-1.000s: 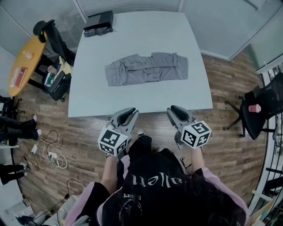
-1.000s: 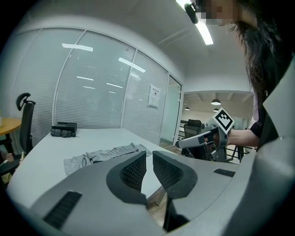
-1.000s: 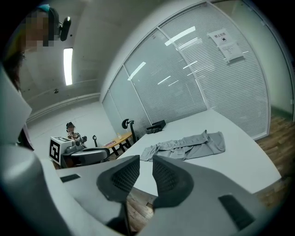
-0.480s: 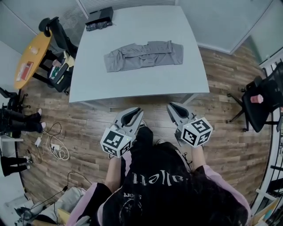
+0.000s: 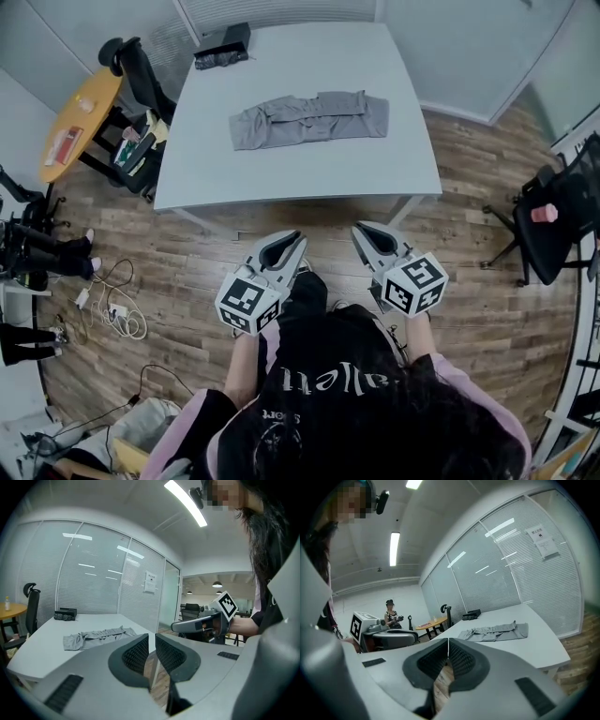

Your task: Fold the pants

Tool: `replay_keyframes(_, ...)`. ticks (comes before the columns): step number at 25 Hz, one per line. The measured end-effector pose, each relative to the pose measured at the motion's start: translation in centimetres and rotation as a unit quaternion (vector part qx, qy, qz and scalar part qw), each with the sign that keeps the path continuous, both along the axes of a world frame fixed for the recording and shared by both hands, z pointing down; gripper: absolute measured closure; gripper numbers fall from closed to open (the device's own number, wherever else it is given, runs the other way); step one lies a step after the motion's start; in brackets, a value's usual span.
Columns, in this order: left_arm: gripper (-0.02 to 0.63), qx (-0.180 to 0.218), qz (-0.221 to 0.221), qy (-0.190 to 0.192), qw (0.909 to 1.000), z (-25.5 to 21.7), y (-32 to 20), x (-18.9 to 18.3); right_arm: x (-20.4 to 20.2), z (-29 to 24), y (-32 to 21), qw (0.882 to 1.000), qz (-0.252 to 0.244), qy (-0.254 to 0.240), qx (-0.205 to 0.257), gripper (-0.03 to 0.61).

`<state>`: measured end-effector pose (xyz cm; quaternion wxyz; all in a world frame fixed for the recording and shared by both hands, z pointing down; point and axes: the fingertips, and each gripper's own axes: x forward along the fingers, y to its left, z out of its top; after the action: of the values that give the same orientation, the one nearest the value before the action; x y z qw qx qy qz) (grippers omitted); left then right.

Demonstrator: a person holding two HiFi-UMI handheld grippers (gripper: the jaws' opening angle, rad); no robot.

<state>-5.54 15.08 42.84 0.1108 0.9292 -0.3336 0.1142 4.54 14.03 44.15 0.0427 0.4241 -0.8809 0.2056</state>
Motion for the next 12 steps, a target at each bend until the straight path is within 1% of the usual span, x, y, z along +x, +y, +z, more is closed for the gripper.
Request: replay_keyframes(12, 0.551, 0.004, -0.013, 0.007, 0.9999, -0.3, 1.2, -0.8, -0.4, -0.6, 1.0, 1.000, -0.008, 0.007, 0.012, 0.554)
